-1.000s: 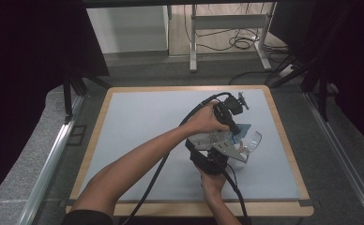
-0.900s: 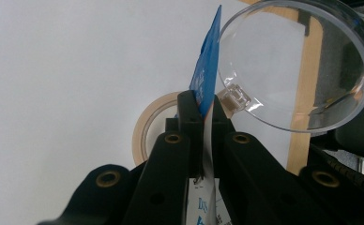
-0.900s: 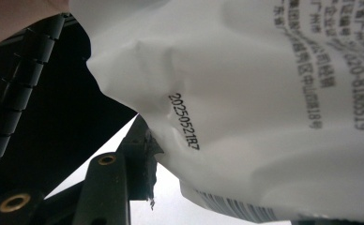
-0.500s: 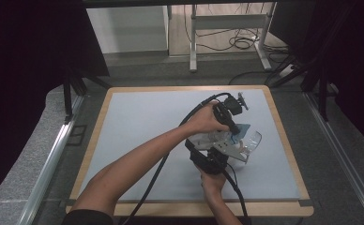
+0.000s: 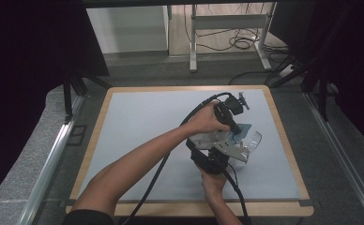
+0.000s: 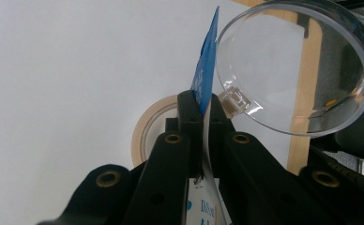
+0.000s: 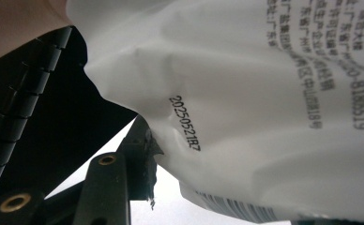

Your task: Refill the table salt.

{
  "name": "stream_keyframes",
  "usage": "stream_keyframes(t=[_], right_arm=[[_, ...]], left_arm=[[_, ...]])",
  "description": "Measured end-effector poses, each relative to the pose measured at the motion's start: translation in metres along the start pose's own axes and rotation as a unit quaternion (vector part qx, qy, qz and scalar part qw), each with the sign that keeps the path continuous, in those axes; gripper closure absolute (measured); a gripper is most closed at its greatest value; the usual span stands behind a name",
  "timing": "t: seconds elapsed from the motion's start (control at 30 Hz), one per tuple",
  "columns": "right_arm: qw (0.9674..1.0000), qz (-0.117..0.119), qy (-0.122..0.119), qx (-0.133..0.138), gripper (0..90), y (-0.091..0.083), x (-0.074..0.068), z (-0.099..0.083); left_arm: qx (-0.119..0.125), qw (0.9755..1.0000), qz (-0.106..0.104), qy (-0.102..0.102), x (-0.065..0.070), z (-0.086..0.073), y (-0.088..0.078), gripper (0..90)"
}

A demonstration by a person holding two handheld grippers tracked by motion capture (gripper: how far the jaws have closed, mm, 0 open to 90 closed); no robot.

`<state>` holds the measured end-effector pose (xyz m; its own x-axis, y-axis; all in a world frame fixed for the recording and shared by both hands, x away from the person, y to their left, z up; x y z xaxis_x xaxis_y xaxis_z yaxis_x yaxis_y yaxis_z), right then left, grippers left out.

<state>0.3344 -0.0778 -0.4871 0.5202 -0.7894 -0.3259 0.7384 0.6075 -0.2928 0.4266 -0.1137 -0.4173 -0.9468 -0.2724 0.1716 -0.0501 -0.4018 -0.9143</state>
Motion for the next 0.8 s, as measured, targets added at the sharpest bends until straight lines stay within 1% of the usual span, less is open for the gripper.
stream_keyframes(t=[0.1,0.17,0.8], right_arm=[[1.0000,0.000,0.000,0.002,50.5,-0.0010,-0.0001,0.0010],[1.0000,0.000,-0.001,0.003,50.5,-0.0012,0.0003,0.0012],[1.0000,-0.001,-0.003,0.002,50.5,0.0000,0.0004,0.0013]], left_arm=[[-0.003,1.0000,0.001,0.004,0.0001,0.0002,0.0001,90.0],[0.000,1.0000,0.000,0.001,0.0006,0.0007,0.0003,90.0],[0.002,1.0000,-0.001,0.002,0.0000,-0.0001,0.0005,90.0]])
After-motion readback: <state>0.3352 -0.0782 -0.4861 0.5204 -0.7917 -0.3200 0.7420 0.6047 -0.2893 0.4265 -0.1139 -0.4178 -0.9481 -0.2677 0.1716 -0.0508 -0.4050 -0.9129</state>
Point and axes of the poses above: each handheld gripper's, and its own axes: y roughly forward along the jaws, z roughly out of its top, x roughly to its right, the point moved 5 cm from there along y, roughly forward along the jaws, and after that the axes turned 9 degrees about -x, right-handed, at the moved point
